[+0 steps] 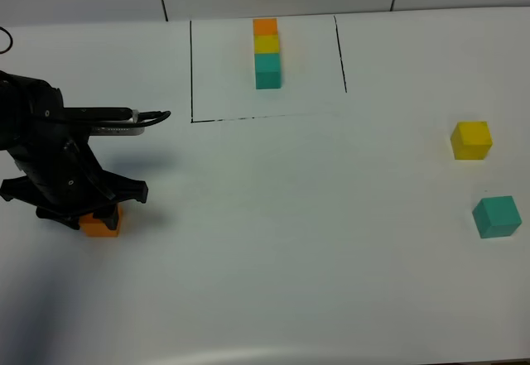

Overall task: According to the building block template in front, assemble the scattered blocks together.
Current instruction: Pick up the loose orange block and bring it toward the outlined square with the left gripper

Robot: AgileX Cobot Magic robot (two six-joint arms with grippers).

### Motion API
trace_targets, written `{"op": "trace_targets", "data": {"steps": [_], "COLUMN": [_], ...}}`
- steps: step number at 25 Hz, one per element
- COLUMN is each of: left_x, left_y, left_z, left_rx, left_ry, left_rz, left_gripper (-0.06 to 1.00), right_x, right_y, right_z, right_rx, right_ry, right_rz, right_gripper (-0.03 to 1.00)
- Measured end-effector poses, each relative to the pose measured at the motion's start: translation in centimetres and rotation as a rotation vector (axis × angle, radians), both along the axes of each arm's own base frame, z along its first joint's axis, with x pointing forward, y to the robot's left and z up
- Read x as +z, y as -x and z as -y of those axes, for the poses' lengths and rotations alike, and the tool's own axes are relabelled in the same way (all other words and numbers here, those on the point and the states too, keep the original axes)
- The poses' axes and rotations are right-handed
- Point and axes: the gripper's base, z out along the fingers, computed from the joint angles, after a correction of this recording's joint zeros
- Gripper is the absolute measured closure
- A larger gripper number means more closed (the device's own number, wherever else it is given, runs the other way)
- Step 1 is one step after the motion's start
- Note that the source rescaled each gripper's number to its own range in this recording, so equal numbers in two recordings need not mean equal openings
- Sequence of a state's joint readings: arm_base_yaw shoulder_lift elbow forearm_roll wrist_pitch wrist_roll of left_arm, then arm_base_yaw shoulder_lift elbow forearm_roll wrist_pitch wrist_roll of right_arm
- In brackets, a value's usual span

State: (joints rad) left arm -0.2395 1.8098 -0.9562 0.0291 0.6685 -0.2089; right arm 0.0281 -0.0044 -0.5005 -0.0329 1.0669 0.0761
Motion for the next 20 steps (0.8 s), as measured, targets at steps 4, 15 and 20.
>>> {"op": "trace_targets", "data": {"steps": [4,15,20], "left_x": [0.5,4.8,6.4], "left_y": [-0.2,-2.5,-4.1], "left_z": [0.0,4.9,8.9], "left_rx": [-0.076,-0.625,-0.813], "left_ry": [-0.008,-0.017,-0.023], "left_rz": [-0.022,0.07,0.073], "left_gripper": [0.94,0.94,0.94], "right_x": [0.0,0.0,0.0], "right_y": [0.0,0.0,0.0], "right_z": [0.0,0.0,0.0], "right_rx": [0.0,0.0,0.001], "right_ry": [0.0,-0.001,-0.003], "right_rz": [0.0,0.0,0.0], "right_gripper": [0.27,0.27,0.27]}}
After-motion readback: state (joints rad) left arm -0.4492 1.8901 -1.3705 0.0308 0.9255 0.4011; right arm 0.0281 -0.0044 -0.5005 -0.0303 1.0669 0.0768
